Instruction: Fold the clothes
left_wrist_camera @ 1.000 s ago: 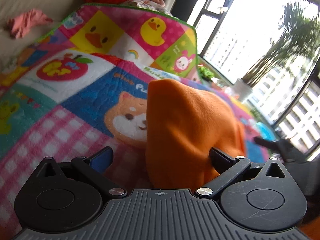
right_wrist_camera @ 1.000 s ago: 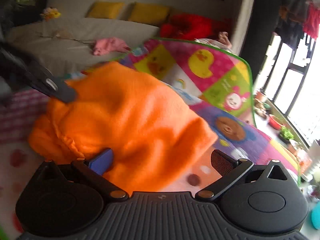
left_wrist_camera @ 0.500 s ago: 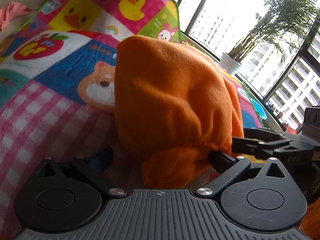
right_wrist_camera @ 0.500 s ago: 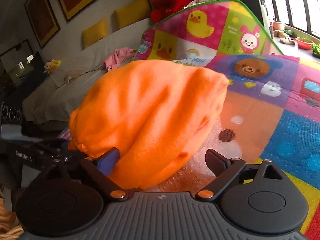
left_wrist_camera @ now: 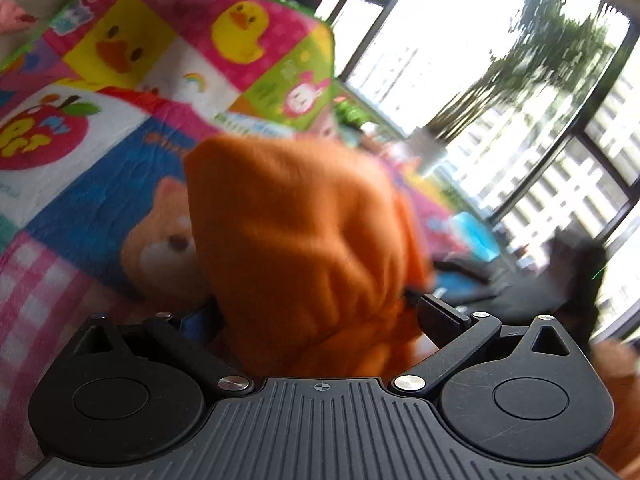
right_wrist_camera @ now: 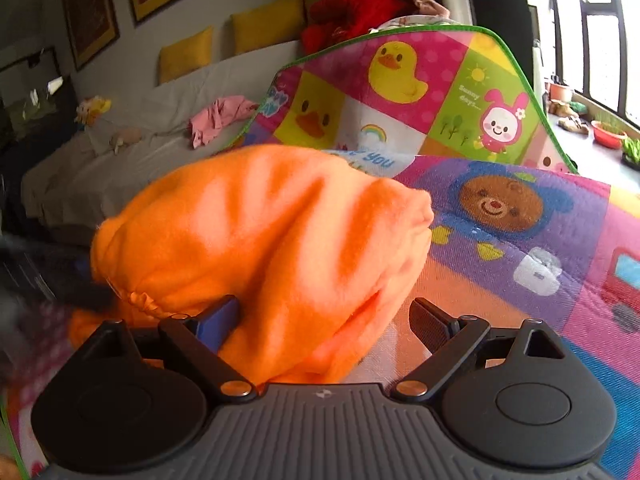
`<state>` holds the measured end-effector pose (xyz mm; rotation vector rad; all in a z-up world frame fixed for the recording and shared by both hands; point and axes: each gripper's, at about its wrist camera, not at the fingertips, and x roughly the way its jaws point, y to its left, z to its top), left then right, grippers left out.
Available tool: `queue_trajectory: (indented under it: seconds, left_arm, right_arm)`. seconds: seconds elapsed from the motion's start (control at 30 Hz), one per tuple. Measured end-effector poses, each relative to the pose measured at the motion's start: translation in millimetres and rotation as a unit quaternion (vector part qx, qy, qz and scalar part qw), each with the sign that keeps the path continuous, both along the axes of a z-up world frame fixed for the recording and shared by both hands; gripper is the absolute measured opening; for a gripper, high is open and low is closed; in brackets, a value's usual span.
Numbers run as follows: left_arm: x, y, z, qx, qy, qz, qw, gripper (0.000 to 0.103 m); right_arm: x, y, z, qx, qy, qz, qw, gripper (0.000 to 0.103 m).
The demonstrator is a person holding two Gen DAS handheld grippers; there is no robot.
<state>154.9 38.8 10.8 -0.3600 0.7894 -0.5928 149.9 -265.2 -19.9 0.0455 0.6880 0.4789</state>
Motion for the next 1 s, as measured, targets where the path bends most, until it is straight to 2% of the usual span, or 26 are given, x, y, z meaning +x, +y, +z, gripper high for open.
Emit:
queue_trajectory:
  seconds: [0.03, 0.13, 0.23, 0.37, 0.47, 0.57, 0.67, 0.8, 0.9, 1.0]
  left_arm:
    - [2, 8, 3, -0.022, 0.004, 0.008, 0.9997, 0.103]
    - [15, 22, 2, -0.042, 0.023, 0.041, 0.9980, 0.103]
    - [28, 14, -10, 0.010, 0.042, 0.058, 0.9974, 0.103]
    - [36, -2, -20, 0.031, 0.043, 0.037, 0.9979, 0.103]
    - [33, -20, -21, 0.058, 0.028, 0.013, 0.9979, 0.103]
    - [28, -34, -20, 0.078, 0.013, -0.006, 0.9968, 0.103]
    - [27, -23, -11, 0.069, 0.010, 0.008, 0.9975, 0.103]
    - [28, 8, 4, -0.004, 0.018, 0.046, 0.9988, 0.103]
    - [32, 9, 5, 0.020, 0.011, 0.059, 0.9980, 0.103]
    - [36, 2, -3, 0.043, 0.019, 0.049, 0.9977, 0.103]
  right_arm:
    - [-2, -1, -2, 0.001, 0.006, 0.002, 1.000, 0.092]
    - [-8, -6, -5, 0.017, 0.023, 0.008, 1.000, 0.092]
    - [-7, -16, 5, 0.047, 0.026, 0.011, 0.999, 0.092]
    - [6, -39, 32, 0.103, -0.002, -0.035, 0.994, 0.092]
    - [24, -42, 35, 0.095, -0.011, -0.066, 0.993, 0.090]
    - [36, -30, 18, 0.052, 0.013, -0.070, 0.996, 0.086]
    - [29, -16, -3, -0.024, 0.011, -0.066, 0.997, 0.086]
    - [11, -17, -4, -0.060, 0.000, -0.062, 0.996, 0.087]
    - [-3, -22, 4, -0.051, -0.004, -0.054, 0.997, 0.087]
    - [-15, -34, 19, 0.017, 0.004, -0.042, 0.999, 0.089]
